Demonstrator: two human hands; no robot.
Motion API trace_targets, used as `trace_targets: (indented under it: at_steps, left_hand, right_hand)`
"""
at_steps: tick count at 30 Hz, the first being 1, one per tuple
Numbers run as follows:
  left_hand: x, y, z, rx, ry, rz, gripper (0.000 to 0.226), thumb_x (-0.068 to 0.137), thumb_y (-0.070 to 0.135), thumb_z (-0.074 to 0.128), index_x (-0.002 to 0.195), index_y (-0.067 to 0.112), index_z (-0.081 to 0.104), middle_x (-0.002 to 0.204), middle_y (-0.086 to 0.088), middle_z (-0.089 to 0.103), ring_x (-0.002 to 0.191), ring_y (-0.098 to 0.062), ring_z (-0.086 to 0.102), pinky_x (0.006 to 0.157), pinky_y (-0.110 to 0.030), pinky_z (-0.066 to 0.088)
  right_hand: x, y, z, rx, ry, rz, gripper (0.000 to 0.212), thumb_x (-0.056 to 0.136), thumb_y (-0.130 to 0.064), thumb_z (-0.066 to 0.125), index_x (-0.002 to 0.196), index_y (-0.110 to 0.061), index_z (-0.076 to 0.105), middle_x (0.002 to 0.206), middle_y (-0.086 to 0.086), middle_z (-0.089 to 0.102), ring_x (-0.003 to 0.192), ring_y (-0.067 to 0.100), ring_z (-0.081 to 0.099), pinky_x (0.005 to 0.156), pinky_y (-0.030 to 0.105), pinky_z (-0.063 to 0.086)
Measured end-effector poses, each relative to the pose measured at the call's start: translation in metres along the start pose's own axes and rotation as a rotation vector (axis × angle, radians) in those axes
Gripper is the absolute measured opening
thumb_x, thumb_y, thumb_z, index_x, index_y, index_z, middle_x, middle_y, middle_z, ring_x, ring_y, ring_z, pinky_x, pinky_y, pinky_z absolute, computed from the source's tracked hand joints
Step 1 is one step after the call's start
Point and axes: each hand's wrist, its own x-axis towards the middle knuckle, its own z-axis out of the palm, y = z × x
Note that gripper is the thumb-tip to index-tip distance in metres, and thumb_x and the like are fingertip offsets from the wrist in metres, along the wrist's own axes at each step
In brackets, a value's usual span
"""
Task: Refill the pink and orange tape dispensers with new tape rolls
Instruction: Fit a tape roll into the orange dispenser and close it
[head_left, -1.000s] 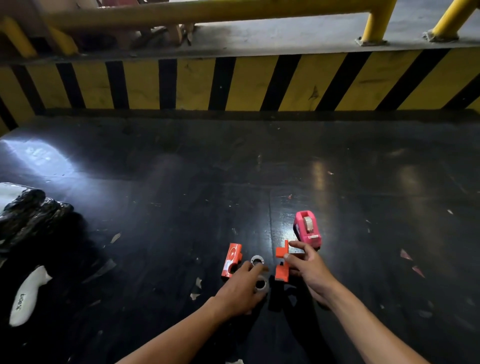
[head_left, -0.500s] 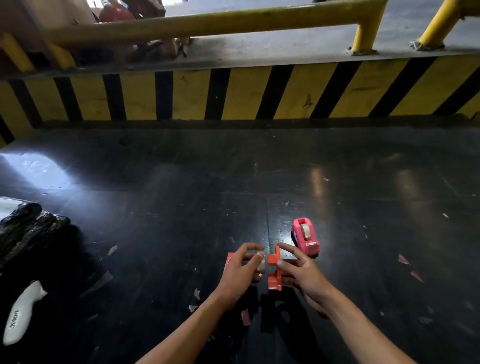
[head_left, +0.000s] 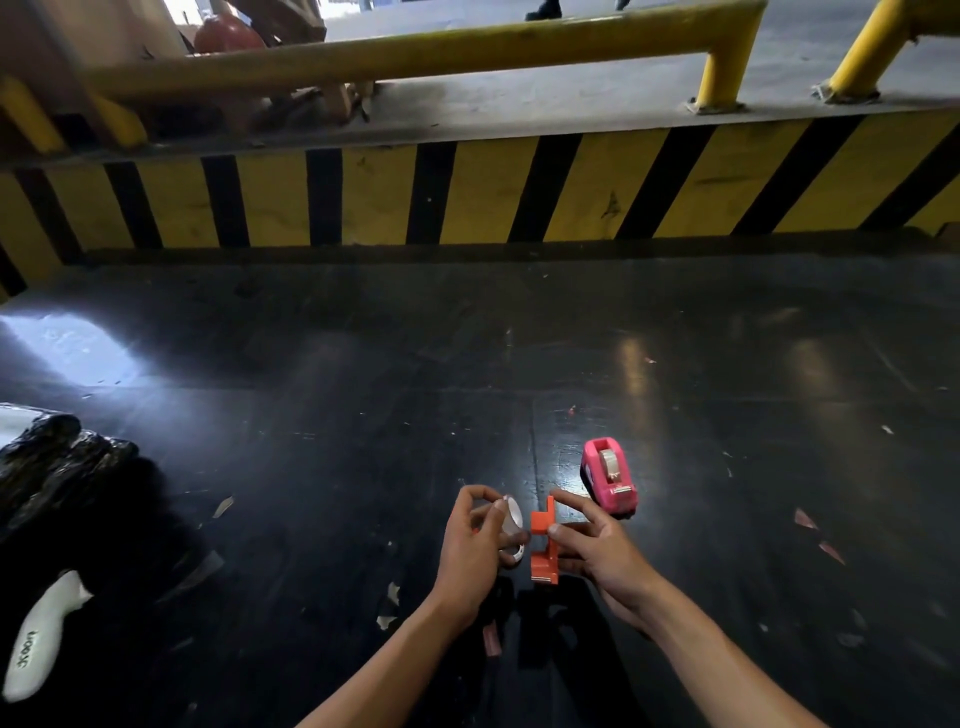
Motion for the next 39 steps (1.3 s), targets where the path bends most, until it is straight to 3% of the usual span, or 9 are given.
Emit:
trace_targets:
  at_steps: [5,12,18,22,25,31,35,37,39]
  left_hand:
    - [0.002,0.0,0.004,-0.038,0.006,-0.028,0.017,0.103,0.02,0.05,0.109,0.005,0.044,0.11,-0.026,0.065,0.081,-0.027,0.076,0.079,-0.048,0.057]
    - [0.006,-0.006,0.005,0.068,0.143,-0.055,0.012,0.099,0.033,0.055,0.098,0.021,0.054,0.095,-0.013,0.073,0.09,-0.034,0.073,0.086,-0.058,0.057]
    - [0.01,-0.001,0.01,-0.032,0.209,-0.099,0.013,0.101,0.028,0.053,0.103,0.015,0.052,0.099,-0.014,0.068,0.09,-0.031,0.073,0.086,-0.05,0.06]
    - [0.011,-0.002,0.007,-0.052,0.096,-0.081,0.019,0.101,0.026,0.054,0.118,0.018,0.054,0.104,-0.015,0.066,0.091,-0.027,0.073,0.087,-0.043,0.061]
    - [0.013,-0.002,0.0,0.037,-0.047,-0.083,0.03,0.099,0.027,0.059,0.126,0.015,0.06,0.1,-0.011,0.069,0.087,-0.022,0.069,0.092,-0.046,0.059]
    - [0.012,0.008,-0.012,0.215,-0.302,-0.102,0.018,0.097,0.032,0.061,0.111,0.024,0.069,0.11,-0.013,0.075,0.104,-0.025,0.072,0.096,-0.04,0.058]
    - [0.013,0.005,-0.006,0.099,-0.241,-0.17,0.022,0.099,0.03,0.058,0.11,0.015,0.07,0.107,-0.014,0.076,0.098,-0.031,0.073,0.098,-0.047,0.054]
    - [0.015,0.0,-0.005,0.042,-0.224,-0.209,0.027,0.099,0.029,0.057,0.115,0.01,0.069,0.104,-0.012,0.076,0.092,-0.024,0.072,0.098,-0.046,0.054]
    - [0.016,-0.005,-0.004,0.033,-0.255,-0.241,0.032,0.098,0.032,0.058,0.12,0.009,0.067,0.11,-0.012,0.076,0.1,-0.024,0.074,0.1,-0.047,0.055]
  right_hand:
    - [-0.002,-0.002,0.002,-0.002,-0.003,-0.005,0.041,0.087,-0.01,0.065,0.123,-0.028,0.058,0.109,0.021,0.067,0.086,0.026,0.073,0.074,0.037,0.058]
    - [-0.004,-0.002,0.009,0.016,-0.017,-0.003,0.04,0.088,-0.005,0.063,0.122,-0.024,0.056,0.096,0.013,0.07,0.075,0.021,0.073,0.068,0.034,0.058]
    - [-0.001,0.005,0.011,0.038,0.024,0.033,0.041,0.084,-0.005,0.069,0.118,-0.017,0.048,0.112,0.029,0.064,0.084,0.031,0.072,0.085,0.047,0.058]
    - [-0.001,0.003,0.01,0.053,0.041,0.028,0.04,0.085,-0.004,0.067,0.117,-0.015,0.047,0.102,0.024,0.066,0.077,0.027,0.072,0.077,0.041,0.06]
    - [0.0,0.001,0.005,0.07,0.076,0.016,0.04,0.085,-0.005,0.068,0.119,-0.016,0.049,0.102,0.023,0.066,0.076,0.029,0.072,0.069,0.037,0.058]
    - [0.0,-0.009,0.001,0.144,0.116,-0.015,0.035,0.086,-0.011,0.068,0.116,-0.022,0.054,0.097,0.019,0.07,0.071,0.026,0.072,0.063,0.032,0.057]
    - [-0.001,-0.015,0.003,0.12,0.094,-0.024,0.035,0.087,-0.01,0.066,0.117,-0.024,0.057,0.094,0.015,0.071,0.069,0.023,0.072,0.063,0.034,0.057]
    - [-0.004,-0.015,0.004,0.101,0.068,-0.018,0.035,0.087,-0.009,0.065,0.118,-0.024,0.059,0.09,0.014,0.072,0.071,0.023,0.072,0.061,0.033,0.057]
    - [-0.007,-0.013,0.005,0.085,0.03,-0.013,0.035,0.087,-0.009,0.065,0.119,-0.024,0.059,0.088,0.012,0.075,0.077,0.026,0.073,0.065,0.033,0.058]
